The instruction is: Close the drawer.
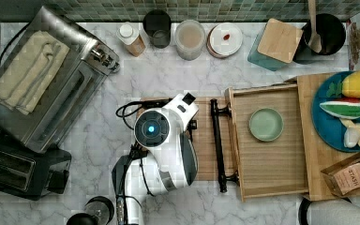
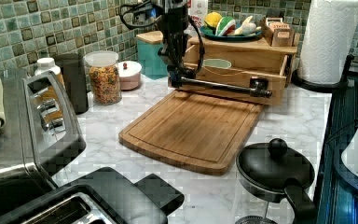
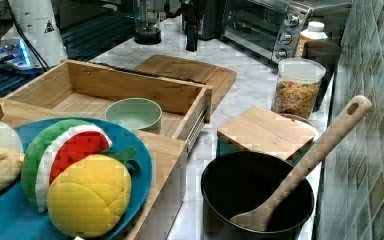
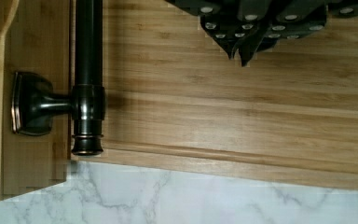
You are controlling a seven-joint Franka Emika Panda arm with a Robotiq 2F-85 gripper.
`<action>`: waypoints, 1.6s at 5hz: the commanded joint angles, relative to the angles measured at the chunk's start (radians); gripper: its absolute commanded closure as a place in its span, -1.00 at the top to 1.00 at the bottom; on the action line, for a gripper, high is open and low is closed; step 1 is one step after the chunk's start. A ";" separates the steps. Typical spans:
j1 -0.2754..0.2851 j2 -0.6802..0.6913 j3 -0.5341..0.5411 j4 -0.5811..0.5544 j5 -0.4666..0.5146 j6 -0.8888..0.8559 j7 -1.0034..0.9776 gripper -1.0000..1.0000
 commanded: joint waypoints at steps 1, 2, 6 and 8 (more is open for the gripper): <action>-0.002 0.089 -0.009 -0.057 -0.063 0.071 0.038 -1.00; -0.010 0.089 -0.023 -0.075 -0.068 0.103 0.019 -1.00; -0.135 0.053 -0.093 -0.106 -0.059 0.146 -0.212 -1.00; -0.208 0.036 -0.163 -0.088 -0.055 0.146 -0.371 -1.00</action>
